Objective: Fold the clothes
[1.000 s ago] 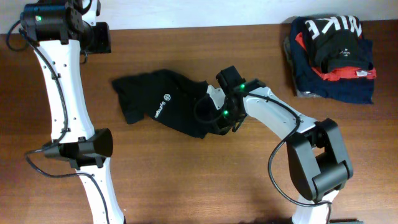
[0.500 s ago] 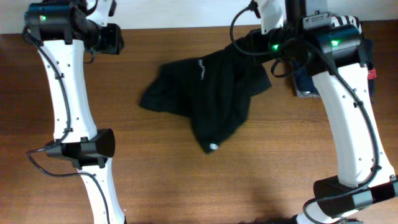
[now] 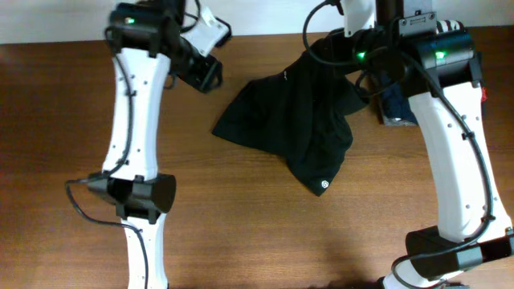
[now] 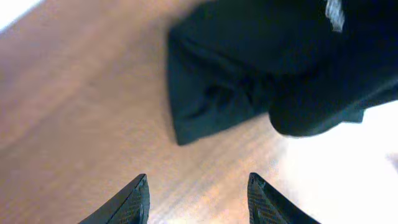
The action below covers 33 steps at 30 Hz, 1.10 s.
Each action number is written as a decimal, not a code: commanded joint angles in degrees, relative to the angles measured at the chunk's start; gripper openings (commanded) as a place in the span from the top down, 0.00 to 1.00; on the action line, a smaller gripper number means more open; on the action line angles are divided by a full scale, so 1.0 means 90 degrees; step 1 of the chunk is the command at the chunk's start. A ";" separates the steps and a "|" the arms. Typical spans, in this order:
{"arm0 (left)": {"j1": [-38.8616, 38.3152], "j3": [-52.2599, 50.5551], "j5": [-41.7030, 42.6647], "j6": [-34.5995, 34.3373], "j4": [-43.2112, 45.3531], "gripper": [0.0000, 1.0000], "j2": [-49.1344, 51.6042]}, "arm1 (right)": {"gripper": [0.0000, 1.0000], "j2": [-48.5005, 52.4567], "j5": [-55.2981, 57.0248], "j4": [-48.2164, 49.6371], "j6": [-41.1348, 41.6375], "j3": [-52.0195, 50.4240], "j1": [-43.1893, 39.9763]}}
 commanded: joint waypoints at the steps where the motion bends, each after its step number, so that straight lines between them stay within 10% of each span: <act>1: 0.0039 -0.0913 -0.0002 0.0498 0.0112 0.49 -0.0097 | 0.96 -0.0049 0.0104 0.0005 -0.0058 0.0168 -0.0172; 14: -0.0651 -0.3740 0.0053 0.0763 0.1909 0.43 -0.0097 | 0.96 -0.0046 0.0126 -0.0119 -0.0056 0.0165 -0.0398; 33: -0.1787 -0.4731 -0.1103 -0.0007 0.4223 0.37 -0.0024 | 0.96 -0.0046 0.0126 -0.0639 -0.0061 0.0165 -0.0665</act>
